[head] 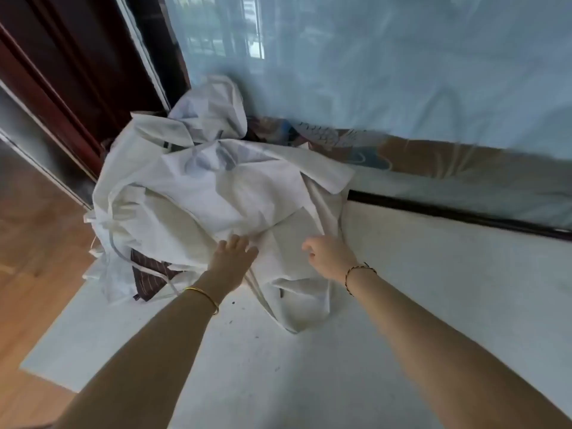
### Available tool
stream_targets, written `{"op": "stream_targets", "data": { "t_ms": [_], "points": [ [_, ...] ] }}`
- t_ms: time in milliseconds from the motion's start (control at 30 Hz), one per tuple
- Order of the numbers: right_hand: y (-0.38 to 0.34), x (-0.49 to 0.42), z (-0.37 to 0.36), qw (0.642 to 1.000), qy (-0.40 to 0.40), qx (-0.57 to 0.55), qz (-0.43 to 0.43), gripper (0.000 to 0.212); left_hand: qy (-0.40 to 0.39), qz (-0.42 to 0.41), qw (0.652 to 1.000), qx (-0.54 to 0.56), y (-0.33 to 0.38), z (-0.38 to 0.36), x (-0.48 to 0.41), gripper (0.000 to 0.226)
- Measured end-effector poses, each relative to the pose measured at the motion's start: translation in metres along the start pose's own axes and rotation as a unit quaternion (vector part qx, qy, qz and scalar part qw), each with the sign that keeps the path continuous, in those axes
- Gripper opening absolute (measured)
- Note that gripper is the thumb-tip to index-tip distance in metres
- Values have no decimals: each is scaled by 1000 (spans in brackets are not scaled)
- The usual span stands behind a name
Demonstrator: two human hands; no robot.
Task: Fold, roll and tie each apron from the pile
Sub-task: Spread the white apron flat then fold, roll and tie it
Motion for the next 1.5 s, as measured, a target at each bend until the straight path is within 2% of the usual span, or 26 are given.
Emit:
{"op": "stream_targets", "data": {
  "t_ms": [133, 267, 333, 367, 400, 433, 467, 500, 533, 600, 667, 733, 767, 833, 900, 967, 1000, 1033, 1100, 1167, 1200, 1300, 1367, 1400, 1433, 1500],
  "points": [
    [2, -10, -16, 999, -23, -42, -20, 33, 53, -53, 996, -40, -3, -6, -11, 56],
    [-4, -19, -24, 996, -29, -88, -12, 38, 145, -100, 984, -16, -1, 16, -21, 50],
    [-11, -17, -24, 985, -49, -168, -9, 54, 143, -115, 979, 93, -4, 40, -29, 32],
    [-16, -16, -22, 977, -55, -206, 1, 65, 141, -93, 968, 188, -10, 56, -34, 19],
    [-22, -15, -15, 974, -43, -221, 17, 69, 127, -74, 944, 295, -14, 72, -36, 17],
    [-25, -14, -5, 973, -14, -227, 30, 63, 123, -66, 909, 394, -16, 87, -40, 19],
    [-23, -12, 9, 972, 32, -232, 30, 46, 124, -64, 876, 462, -14, 101, -43, 17],
    [-19, -9, 26, 966, 86, -244, 19, 27, 137, -69, 852, 500, -10, 118, -45, 14],
    [-10, -6, 42, 955, 135, -264, -3, 21, 155, -79, 842, 512, -5, 132, -45, 12],
    [17, 7, 69, 925, 203, -318, -48, 22, 182, -100, 853, 479, 8, 150, -44, 27],
    [45, 28, 101, 911, 270, -306, -65, 23, 171, -92, 919, 344, 27, 143, -48, 55],
    [76, 56, 128, 902, 328, -265, -93, 25, 172, -70, 962, 202, 48, 132, -46, 55],
    [92, 73, 138, 894, 351, -254, -114, 26, 193, -54, 968, 153, 58, 133, -41, 46],
    [126, 108, 154, 875, 388, -237, -166, 28, 264, -10, 958, 114, 74, 147, -33, 35],
    [168, 154, 167, 841, 433, -224, -235, 31, 317, 19, 942, 108, 95, 171, -26, 36],
    [209, 199, 174, 813, 456, -200, -303, 35, 321, 28, 939, 125, 119, 198, -24, 35],
    [229, 218, 176, 817, 437, -174, -334, 35, 304, 18, 942, 142, 138, 212, -26, 34],
    [243, 231, 174, 836, 393, -140, -358, 38, 267, -1, 949, 170, 158, 221, -30, 33],
    [257, 243, 168, 885, 286, -80, -359, 64, 196, -58, 947, 248, 206, 233, -37, 34],
    [250, 248, 172, 926, 247, -80, -275, 88, 134, -114, 932, 318, 258, 246, -38, 35],
    [241, 249, 176, 940, 240, -93, -223, 90, 118, -148, 919, 345, 284, 257, -34, 34],
    [228, 249, 170, 963, 191, -124, -143, 73, 84, -207, 866, 447, 344, 291, -17, 26],
    [241, 255, 173, 953, 230, -128, -150, 48, 77, -191, 835, 510, 360, 309, -12, 18],
    [251, 261, 178, 942, 269, -126, -158, 33, 86, -177, 837, 511, 363, 315, -12, 14],
    [260, 267, 183, 930, 302, -130, -163, 21, 97, -162, 855, 483, 364, 318, -13, 14],
    [270, 276, 197, 915, 344, -137, -160, 14, 104, -127, 911, 379, 360, 320, -17, 13]
  ]
}}
Point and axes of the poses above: each hand's wrist, its own x-axis away from the middle knuckle, its own z-axis out of the back of the hand, y = z × x, the point moved 9 cm from there along -x, towards the middle knuckle, and after that the axes turned 6 degrees about -x, right-handed, at the moved point
